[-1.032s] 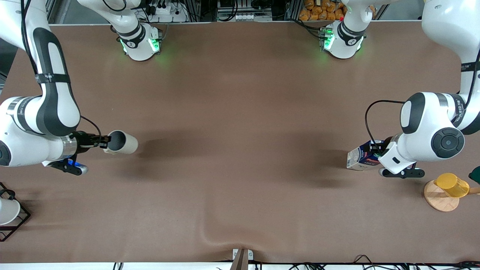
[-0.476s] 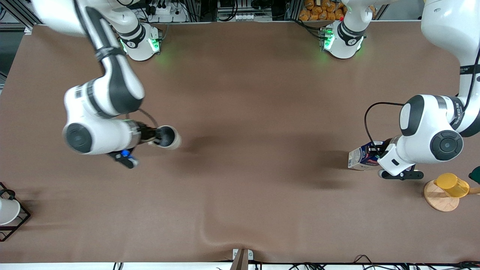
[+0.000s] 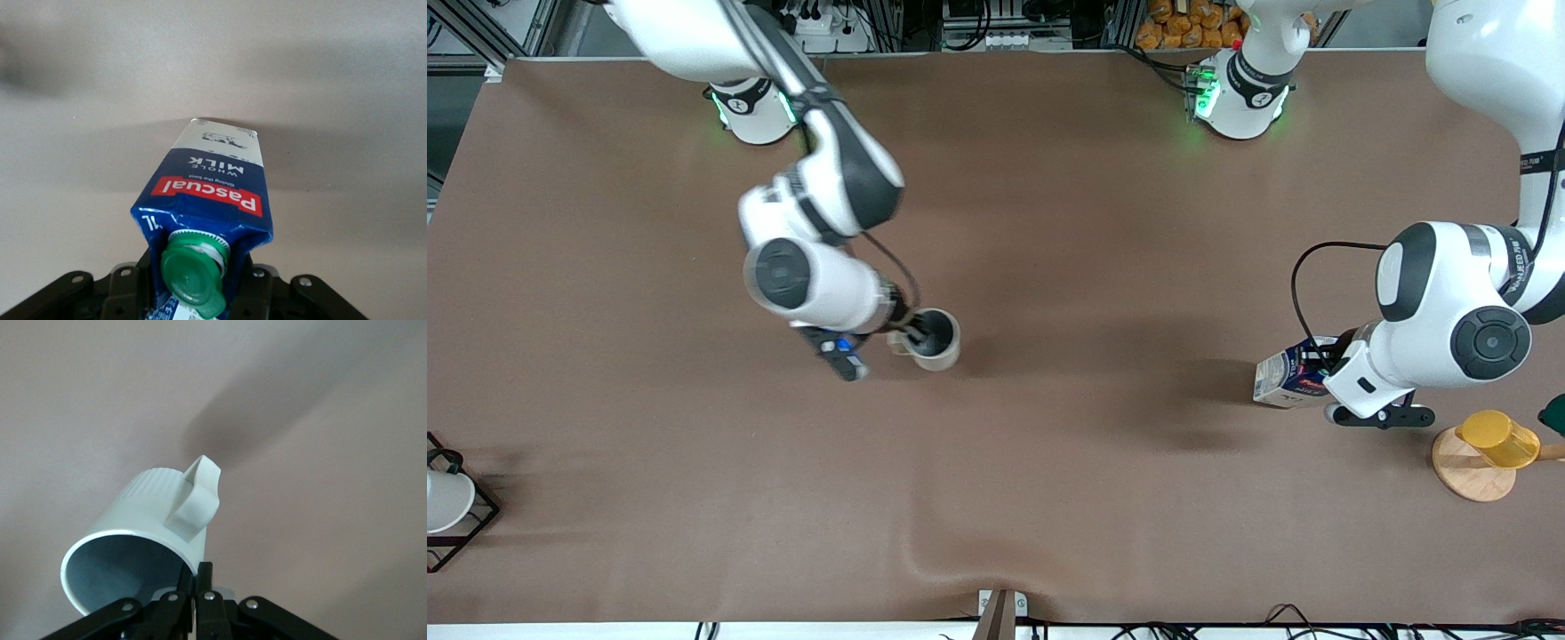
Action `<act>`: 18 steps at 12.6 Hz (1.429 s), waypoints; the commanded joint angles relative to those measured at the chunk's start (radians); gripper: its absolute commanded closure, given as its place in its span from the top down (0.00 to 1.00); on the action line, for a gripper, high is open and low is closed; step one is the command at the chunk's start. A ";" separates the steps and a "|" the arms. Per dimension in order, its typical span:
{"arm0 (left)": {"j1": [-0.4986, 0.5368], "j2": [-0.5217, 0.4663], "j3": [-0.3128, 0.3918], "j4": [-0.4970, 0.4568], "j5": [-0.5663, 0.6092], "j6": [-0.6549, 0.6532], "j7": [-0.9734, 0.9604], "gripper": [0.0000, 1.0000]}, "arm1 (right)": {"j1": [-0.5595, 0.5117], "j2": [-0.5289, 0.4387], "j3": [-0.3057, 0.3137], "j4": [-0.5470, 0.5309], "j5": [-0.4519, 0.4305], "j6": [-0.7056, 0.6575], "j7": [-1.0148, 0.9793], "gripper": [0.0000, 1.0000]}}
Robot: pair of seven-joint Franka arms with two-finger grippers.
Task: Place milk next to cup
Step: 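Carry the white mug with the right gripper toward the table middle, then set the mug down, open the right gripper while the left gripper lifts the carton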
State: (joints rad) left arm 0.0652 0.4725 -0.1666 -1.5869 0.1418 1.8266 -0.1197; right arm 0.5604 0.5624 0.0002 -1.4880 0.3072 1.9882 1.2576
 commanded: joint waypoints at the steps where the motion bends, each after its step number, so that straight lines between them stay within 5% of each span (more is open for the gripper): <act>1: 0.001 -0.011 0.002 0.005 -0.002 -0.021 0.015 0.46 | 0.048 0.106 -0.014 0.090 0.020 0.024 0.100 0.00; 11: -0.010 -0.025 -0.001 0.004 -0.002 -0.036 0.017 0.47 | 0.101 0.191 -0.011 0.104 0.075 0.212 0.177 0.00; 14: -0.013 -0.040 -0.056 0.005 -0.005 -0.066 0.005 0.46 | 0.102 0.198 -0.011 0.103 0.075 0.211 0.177 0.01; 16: -0.012 -0.051 -0.102 0.007 -0.001 -0.092 0.011 0.47 | 0.105 0.197 -0.012 0.103 0.061 0.204 0.175 1.00; 18: -0.012 -0.060 -0.138 0.007 -0.004 -0.098 0.005 0.47 | 0.110 0.177 -0.014 0.106 0.037 0.198 0.172 1.00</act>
State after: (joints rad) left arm 0.0502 0.4386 -0.2778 -1.5766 0.1418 1.7549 -0.1197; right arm 0.6535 0.7404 -0.0005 -1.4157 0.3546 2.2001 1.4213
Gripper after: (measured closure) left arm 0.533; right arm 0.678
